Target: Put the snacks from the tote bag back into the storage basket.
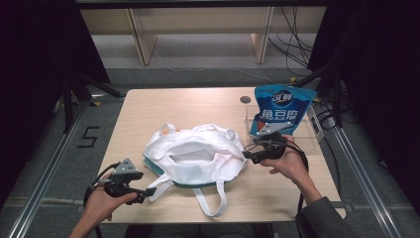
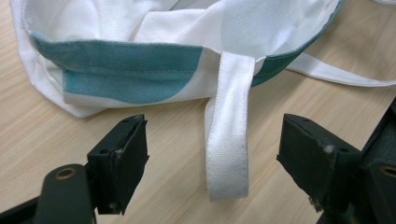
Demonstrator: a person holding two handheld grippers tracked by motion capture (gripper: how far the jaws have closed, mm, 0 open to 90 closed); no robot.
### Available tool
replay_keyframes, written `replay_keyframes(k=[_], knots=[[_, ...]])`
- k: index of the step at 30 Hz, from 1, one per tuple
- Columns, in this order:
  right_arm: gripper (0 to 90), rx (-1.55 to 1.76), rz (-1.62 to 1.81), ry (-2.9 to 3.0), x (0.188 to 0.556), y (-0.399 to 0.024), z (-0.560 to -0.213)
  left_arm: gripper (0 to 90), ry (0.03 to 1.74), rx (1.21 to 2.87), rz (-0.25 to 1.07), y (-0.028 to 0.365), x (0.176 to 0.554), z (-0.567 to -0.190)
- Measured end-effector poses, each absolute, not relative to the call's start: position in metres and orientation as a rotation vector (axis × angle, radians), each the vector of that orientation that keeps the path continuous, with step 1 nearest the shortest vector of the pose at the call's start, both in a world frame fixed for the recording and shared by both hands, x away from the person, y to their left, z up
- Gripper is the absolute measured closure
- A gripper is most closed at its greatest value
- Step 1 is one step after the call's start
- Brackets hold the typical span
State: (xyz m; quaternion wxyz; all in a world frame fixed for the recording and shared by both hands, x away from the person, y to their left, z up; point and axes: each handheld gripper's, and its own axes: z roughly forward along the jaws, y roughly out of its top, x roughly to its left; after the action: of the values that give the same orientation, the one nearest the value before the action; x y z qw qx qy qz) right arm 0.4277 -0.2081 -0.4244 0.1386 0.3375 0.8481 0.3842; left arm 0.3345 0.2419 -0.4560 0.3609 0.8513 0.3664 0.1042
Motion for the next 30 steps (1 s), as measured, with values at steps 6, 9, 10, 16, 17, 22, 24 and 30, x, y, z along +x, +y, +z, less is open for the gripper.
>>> replay_keyframes(k=[6, 9, 10, 16, 17, 22, 24, 30], knots=[[32.7, 0.963, 1.118, 2.466, 0.416, -0.207, -0.427, 23.2, 0.951, 2.19, 0.265, 0.242, 0.334, -0.456], [32.4, 0.956, 1.117, 2.484, 0.409, -0.208, -0.431, 23.2, 0.949, 2.188, 0.264, 0.241, 0.334, -0.456], [32.2, 0.968, 1.116, 2.481, 0.406, -0.208, -0.433, 23.2, 0.947, 2.188, 0.266, 0.241, 0.334, -0.456], [30.8, 0.97, 1.125, 2.48, 0.392, -0.21, -0.443, 23.1, 0.942, 2.191, 0.269, 0.241, 0.334, -0.456], [30.8, 0.968, 1.133, 2.47, 0.391, -0.211, -0.446, 23.1, 0.946, 2.194, 0.268, 0.241, 0.334, -0.456], [29.9, 0.963, 1.103, 2.476, 0.383, -0.216, -0.451, 23.2, 0.949, 2.197, 0.263, 0.241, 0.334, -0.456], [29.2, 0.959, 1.077, 2.491, 0.381, -0.219, -0.451, 23.1, 0.945, 2.2, 0.266, 0.241, 0.334, -0.457], [28.0, 0.955, 1.068, 2.482, 0.372, -0.222, -0.455, 23.1, 0.933, 2.191, 0.274, 0.241, 0.335, -0.458]])
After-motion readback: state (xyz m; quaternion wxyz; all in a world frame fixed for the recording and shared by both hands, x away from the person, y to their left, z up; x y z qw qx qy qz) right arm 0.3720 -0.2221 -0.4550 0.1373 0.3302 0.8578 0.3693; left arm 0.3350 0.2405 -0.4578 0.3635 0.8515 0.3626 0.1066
